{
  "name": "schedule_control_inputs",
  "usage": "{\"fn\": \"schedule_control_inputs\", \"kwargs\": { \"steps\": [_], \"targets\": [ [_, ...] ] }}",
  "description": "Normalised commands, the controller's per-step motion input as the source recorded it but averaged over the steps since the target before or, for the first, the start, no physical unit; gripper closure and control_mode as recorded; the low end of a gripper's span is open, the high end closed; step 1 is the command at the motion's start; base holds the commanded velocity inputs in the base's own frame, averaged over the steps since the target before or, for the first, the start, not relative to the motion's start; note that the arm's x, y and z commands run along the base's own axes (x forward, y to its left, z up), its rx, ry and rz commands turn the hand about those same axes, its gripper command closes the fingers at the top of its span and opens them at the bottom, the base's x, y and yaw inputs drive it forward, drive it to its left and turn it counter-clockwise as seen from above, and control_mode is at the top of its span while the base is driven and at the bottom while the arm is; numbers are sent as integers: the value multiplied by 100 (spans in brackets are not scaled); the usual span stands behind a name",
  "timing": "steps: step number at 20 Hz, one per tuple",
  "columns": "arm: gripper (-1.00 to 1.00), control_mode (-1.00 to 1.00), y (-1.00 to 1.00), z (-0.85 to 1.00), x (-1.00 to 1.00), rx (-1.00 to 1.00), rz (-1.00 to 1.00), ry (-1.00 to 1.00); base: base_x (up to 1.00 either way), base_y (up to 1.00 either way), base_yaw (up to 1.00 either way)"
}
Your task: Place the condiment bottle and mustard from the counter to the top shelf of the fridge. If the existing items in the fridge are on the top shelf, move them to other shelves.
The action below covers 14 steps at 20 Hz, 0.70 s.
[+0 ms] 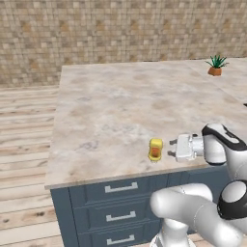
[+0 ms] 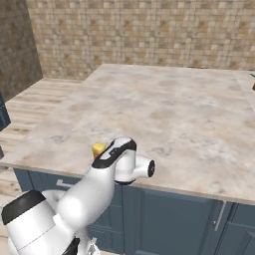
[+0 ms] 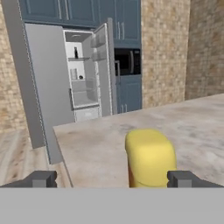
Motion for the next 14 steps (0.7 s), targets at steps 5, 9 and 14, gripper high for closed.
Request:
{"fn": "schedule_control_inputs", "kwargs": {
  "steps": [5,9,14],
  "targets": [
    [-100,-100,0,-13,20,0,0,0,0,0,0],
    [-100,-100,1,-18,22,0,1,0,0,0,0],
    [-100,-100,0,-17,20,0,2,0,0,0,0]
  ]
}}
